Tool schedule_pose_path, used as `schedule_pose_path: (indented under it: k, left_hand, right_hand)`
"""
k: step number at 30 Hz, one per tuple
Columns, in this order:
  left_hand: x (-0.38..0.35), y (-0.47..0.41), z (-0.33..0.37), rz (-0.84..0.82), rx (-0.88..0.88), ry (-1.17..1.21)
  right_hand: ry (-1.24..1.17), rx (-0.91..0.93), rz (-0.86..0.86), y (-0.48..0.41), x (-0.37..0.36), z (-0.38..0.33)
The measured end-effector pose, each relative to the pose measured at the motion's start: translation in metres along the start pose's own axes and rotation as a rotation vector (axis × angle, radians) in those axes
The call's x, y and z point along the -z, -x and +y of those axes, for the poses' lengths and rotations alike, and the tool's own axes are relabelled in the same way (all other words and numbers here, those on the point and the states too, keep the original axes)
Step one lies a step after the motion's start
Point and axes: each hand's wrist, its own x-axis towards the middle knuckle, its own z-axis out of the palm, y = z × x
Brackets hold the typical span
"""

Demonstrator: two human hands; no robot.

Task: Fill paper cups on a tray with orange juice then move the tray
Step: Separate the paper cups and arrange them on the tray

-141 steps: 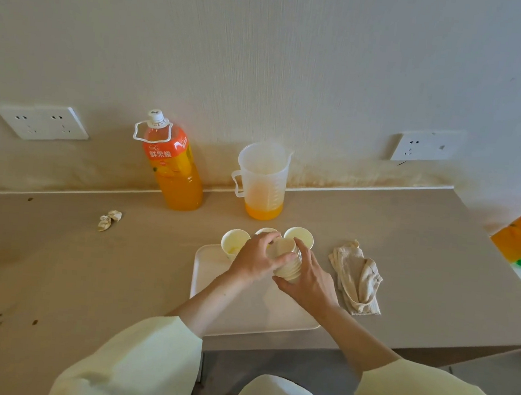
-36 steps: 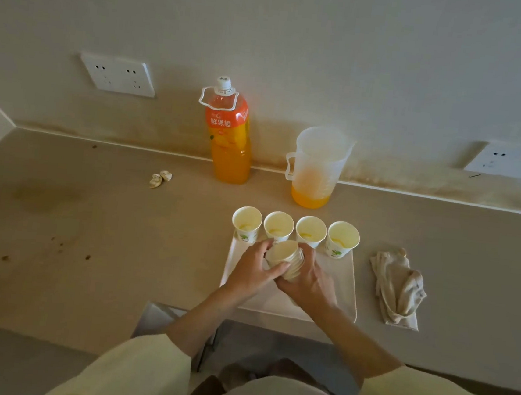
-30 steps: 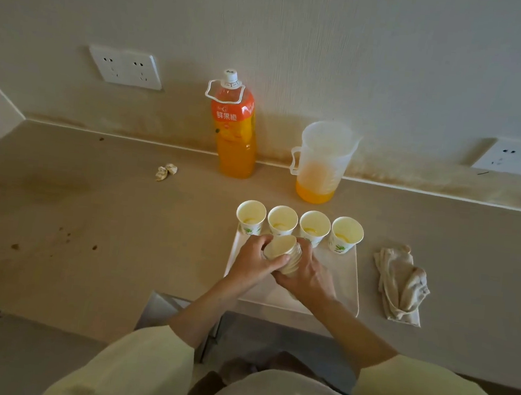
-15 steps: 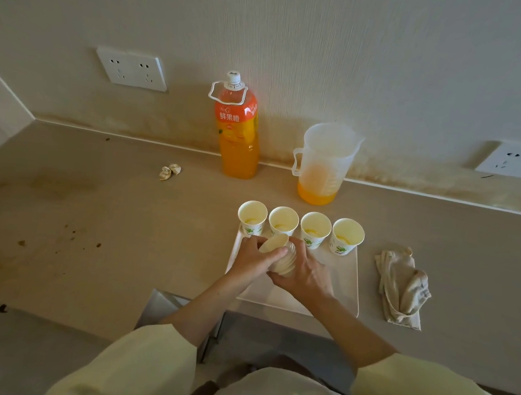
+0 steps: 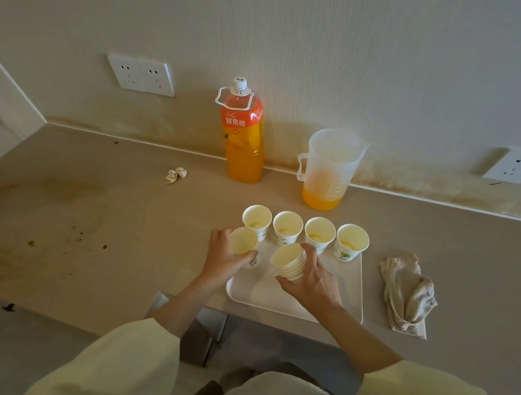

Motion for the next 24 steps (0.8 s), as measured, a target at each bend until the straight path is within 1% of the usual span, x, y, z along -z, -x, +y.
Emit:
schedule_pose_path:
  k: [2, 6, 15, 24]
  left_hand:
    - [-0.004, -0.001, -0.003, -0.019, -0.030, -0.087]
    - [-0.014, 0.001, -0.005, -0.025, -0.055, -0.137]
    - [-0.019, 0.000, 0.000, 0.006, -0.092, -0.120]
    - [-0.017, 0.000, -0.005, -0.044, -0.100, -0.063]
  right_hand:
    - [-0.005, 0.005, -0.002, 0.001, 0.000, 0.000]
    - [-0.051, -0.035, 0.006, 0.002, 0.001, 0.001]
    - [-0.064, -0.047, -0.016, 0.004, 0.003, 0.004]
    - [-0.081, -0.043, -0.023, 0.004, 0.001, 0.003]
